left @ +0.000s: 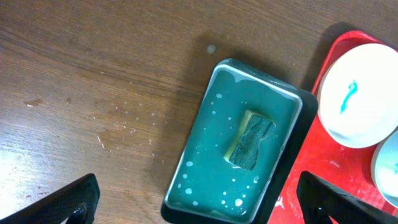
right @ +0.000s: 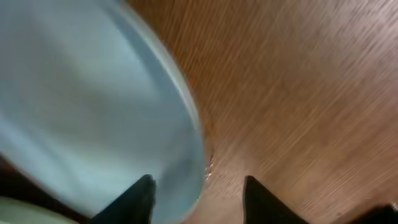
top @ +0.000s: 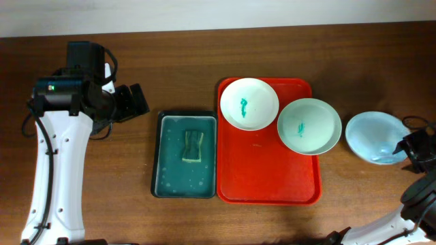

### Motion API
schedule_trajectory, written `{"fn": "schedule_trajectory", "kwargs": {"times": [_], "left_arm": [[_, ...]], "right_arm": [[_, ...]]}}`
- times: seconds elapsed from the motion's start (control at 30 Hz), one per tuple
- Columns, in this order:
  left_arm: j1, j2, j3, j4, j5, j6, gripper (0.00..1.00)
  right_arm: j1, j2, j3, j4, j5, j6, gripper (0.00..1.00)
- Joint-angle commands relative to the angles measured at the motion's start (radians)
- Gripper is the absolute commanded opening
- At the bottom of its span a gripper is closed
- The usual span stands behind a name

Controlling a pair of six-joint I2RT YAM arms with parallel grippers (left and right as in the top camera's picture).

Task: Clean dirty plates on tray and stack at the side
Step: 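Move the right gripper to the mint green plate rim and grip it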

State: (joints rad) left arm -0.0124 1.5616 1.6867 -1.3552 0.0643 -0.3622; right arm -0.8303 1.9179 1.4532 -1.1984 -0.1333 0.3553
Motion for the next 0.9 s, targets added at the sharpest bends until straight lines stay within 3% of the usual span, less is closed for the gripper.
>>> {"fn": "schedule_trajectory", "kwargs": {"times": [0.0, 0.23, 0.27, 0.3, 0.33, 0.37, 0.43, 0.6, 0.67, 0.8, 0.87], "left_arm": [[0.005, -0.009, 0.012, 0.000, 0.007, 0.000, 0.99], [0.005, -0.009, 0.012, 0.000, 0.007, 0.000, 0.99], [0.005, -0.009, 0.012, 0.000, 0.007, 0.000, 0.99], [0.005, -0.009, 0.012, -0.001, 0.007, 0.000, 0.99], [0.005, -0.009, 0.012, 0.000, 0.007, 0.000, 0.99], [0.005, -0.009, 0.012, 0.000, 0.007, 0.000, 0.99], [0.005, -0.009, 0.012, 0.000, 0.007, 0.000, 0.99], [0.005, -0.009, 0.012, 0.000, 0.007, 0.000, 1.00], [0.005, -0.009, 0.012, 0.000, 0.007, 0.000, 0.99], [0.005, -0.009, 0.012, 0.000, 0.007, 0.000, 0.99], [0.005, -0.009, 0.012, 0.000, 0.007, 0.000, 0.99]], "right_arm": [[0.046, -0.072, -0.006, 0.004, -0.134, -0.072, 0.64], [0.333, -0.352, -0.001, 0.017, -0.148, -0.236, 0.65], [0.392, -0.372, -0.001, 0.025, -0.119, -0.235, 0.71], [0.435, -0.375, -0.001, 0.037, -0.095, -0.235, 0.87], [0.464, -0.372, -0.003, 0.049, -0.071, -0.235, 0.93], [0.500, -0.356, -0.009, 0.072, -0.027, -0.236, 0.93], [0.530, -0.306, -0.023, 0.114, 0.035, -0.236, 0.83], [0.528, -0.153, -0.053, 0.256, 0.039, -0.279, 0.83], [0.528, -0.077, -0.053, 0.276, 0.037, -0.304, 0.77], [0.528, 0.002, -0.053, 0.272, 0.038, -0.304, 0.47], [0.527, 0.020, -0.053, 0.265, 0.042, -0.304, 0.44]]}}
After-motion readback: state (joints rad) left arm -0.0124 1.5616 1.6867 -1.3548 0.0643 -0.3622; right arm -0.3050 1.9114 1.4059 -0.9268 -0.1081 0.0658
